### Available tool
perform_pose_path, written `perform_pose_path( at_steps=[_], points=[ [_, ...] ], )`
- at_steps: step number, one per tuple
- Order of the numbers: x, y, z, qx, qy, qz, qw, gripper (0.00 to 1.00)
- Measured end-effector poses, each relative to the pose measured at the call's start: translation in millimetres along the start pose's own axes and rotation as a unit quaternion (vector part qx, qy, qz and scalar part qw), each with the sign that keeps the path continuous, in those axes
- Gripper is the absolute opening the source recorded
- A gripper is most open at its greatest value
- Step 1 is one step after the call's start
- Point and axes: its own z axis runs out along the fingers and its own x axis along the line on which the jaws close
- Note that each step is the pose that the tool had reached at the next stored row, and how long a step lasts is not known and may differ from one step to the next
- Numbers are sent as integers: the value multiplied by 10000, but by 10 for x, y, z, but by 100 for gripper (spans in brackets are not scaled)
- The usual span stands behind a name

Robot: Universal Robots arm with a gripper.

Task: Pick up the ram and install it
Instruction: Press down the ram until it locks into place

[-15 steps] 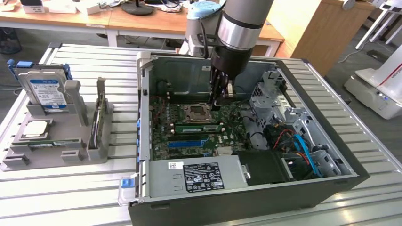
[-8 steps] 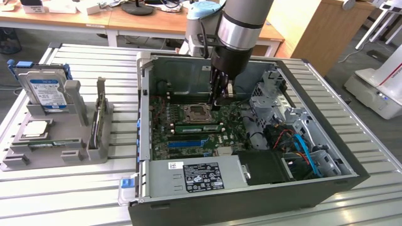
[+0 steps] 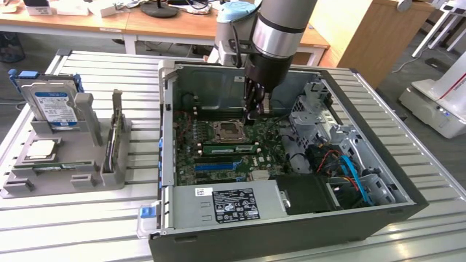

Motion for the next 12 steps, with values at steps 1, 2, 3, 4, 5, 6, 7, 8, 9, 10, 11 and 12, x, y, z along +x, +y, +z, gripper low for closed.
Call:
perform_pose_path(
  at_steps=[1,2,3,4,5,6,7,8,9,10,11,12],
  points=[
    [0,0,0,0,0,0,10000,11],
    [0,0,0,0,0,0,10000,11],
    [0,0,0,0,0,0,10000,11],
    [0,0,0,0,0,0,10000,11],
    [0,0,0,0,0,0,10000,11],
    [0,0,0,0,0,0,10000,11],
    [0,0,0,0,0,0,10000,11],
    [0,0,0,0,0,0,10000,11],
    [0,-1,0,0,0,0,10000,11],
    [0,-4,1,0,0,0,10000,11],
    [-1,-12,4,0,0,0,10000,11],
    [-1,-27,6,0,-1,0,10000,11]
  ],
)
